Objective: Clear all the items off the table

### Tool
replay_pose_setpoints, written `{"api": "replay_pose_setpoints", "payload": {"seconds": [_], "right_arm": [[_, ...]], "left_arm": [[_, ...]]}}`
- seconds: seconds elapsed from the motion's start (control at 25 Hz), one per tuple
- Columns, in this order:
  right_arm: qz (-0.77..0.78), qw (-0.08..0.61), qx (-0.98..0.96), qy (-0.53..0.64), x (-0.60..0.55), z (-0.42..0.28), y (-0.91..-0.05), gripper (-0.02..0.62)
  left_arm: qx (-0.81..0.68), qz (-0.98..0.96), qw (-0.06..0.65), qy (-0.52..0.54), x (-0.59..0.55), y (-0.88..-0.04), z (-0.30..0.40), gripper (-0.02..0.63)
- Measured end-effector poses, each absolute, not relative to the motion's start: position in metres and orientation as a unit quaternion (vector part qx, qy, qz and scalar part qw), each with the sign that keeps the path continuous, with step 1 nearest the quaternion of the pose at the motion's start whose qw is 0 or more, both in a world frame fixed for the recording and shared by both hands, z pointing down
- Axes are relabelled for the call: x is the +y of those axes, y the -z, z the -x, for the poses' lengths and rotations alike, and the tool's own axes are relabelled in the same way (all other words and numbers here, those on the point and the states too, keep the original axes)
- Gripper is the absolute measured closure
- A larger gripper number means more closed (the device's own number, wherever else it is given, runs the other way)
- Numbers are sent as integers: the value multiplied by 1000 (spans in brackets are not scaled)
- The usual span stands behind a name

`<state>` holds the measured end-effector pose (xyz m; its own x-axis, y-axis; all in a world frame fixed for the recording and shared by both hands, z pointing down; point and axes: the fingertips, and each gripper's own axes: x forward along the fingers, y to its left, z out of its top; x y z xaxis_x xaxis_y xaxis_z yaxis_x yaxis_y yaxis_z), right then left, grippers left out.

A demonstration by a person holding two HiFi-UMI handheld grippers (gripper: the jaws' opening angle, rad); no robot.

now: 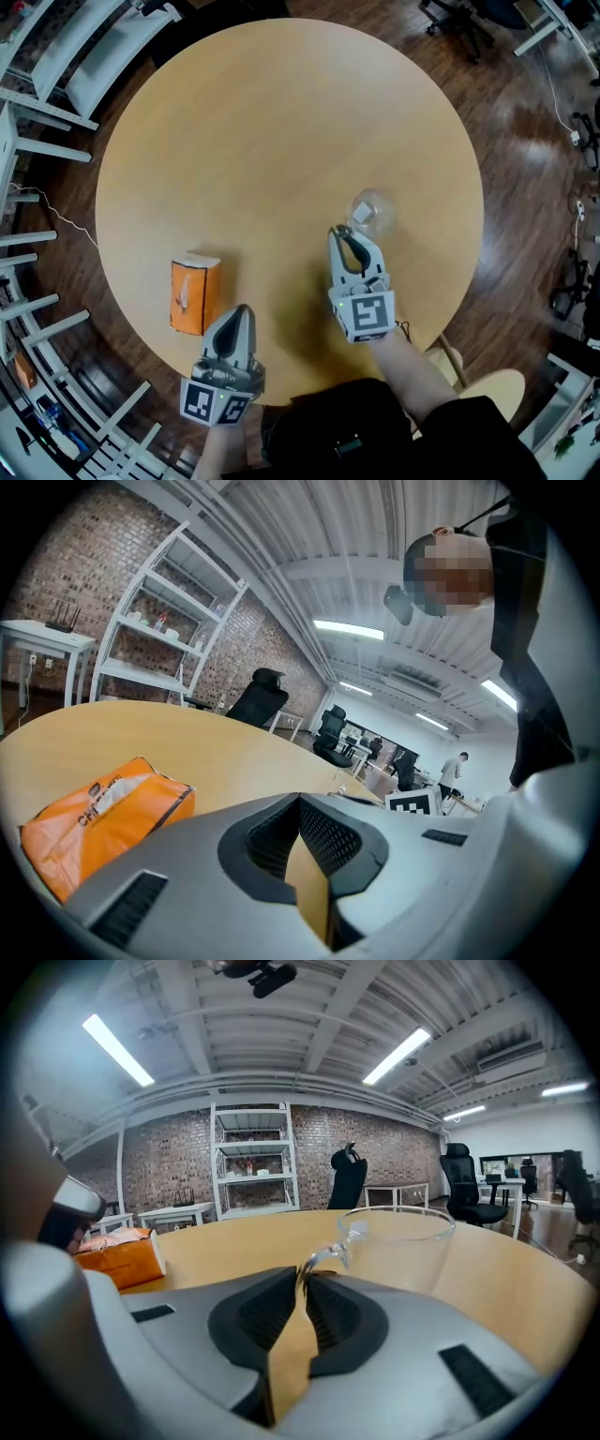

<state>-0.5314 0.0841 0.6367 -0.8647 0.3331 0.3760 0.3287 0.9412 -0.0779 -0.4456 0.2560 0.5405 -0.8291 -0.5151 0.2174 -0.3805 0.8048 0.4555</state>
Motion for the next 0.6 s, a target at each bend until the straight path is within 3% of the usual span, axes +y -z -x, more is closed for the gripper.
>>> {"api": "replay_pose_setpoints", "payload": {"seconds": [0.6], "right_arm": [[206,134,-969,26,120,477,-575,552]], "left_arm": [[-931,-273,140,195,267,-517,416,601]]}}
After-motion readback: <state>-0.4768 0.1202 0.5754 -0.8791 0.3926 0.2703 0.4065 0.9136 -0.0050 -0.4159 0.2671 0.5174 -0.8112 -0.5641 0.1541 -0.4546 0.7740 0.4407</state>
